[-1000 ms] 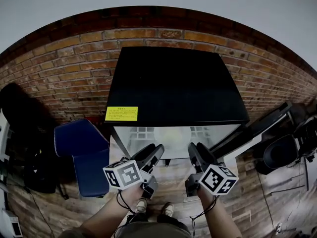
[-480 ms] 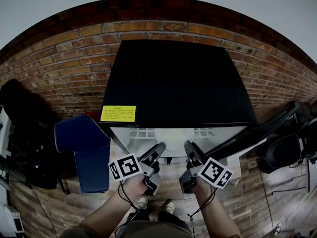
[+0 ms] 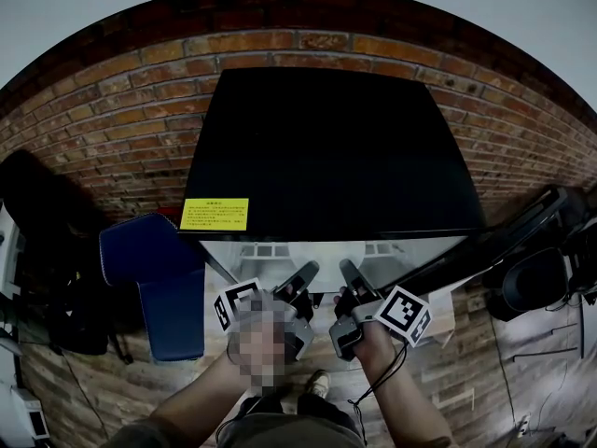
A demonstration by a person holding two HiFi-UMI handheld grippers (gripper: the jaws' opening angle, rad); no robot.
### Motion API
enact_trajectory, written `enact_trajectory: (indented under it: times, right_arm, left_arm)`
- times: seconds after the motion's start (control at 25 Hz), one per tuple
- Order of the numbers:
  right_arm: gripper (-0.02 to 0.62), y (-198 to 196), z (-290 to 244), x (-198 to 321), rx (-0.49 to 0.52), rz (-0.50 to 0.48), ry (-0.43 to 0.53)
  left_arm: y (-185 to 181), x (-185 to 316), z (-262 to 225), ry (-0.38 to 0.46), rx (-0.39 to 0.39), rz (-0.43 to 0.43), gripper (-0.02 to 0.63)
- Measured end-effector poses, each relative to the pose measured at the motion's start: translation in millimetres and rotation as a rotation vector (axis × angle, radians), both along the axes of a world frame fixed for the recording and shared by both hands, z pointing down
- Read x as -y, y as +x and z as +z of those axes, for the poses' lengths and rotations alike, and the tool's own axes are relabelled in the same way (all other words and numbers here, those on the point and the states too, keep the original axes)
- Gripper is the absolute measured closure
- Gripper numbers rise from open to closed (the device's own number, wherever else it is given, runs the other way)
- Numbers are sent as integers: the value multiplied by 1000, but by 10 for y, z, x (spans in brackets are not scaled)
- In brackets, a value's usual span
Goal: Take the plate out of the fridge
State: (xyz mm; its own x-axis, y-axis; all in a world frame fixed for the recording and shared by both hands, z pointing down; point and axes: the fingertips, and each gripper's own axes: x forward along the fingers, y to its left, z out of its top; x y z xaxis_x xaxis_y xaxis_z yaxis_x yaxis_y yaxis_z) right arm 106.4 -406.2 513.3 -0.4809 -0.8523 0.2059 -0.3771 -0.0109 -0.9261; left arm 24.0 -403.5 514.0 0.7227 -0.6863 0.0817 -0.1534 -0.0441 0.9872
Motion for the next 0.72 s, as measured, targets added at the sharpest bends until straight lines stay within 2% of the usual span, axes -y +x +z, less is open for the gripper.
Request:
enact_trajectory:
  times: [0.24, 0.36, 0.52, 0.72]
  right_arm:
    - [526, -53, -28, 13, 49, 0, -31]
    - [540, -64, -16, 11, 77, 7, -48]
    - [555, -70, 38, -54, 115, 16, -88]
    - [560, -68, -8, -131, 146, 26, -94]
  left_arm:
    - [-6, 35, -56, -15, -32, -33, 545]
    - [-25, 43, -38, -45, -57, -61, 558]
    - [-41, -17, 4, -60, -37, -54, 572]
    - [-45, -98, -35, -67, -42, -55, 575]
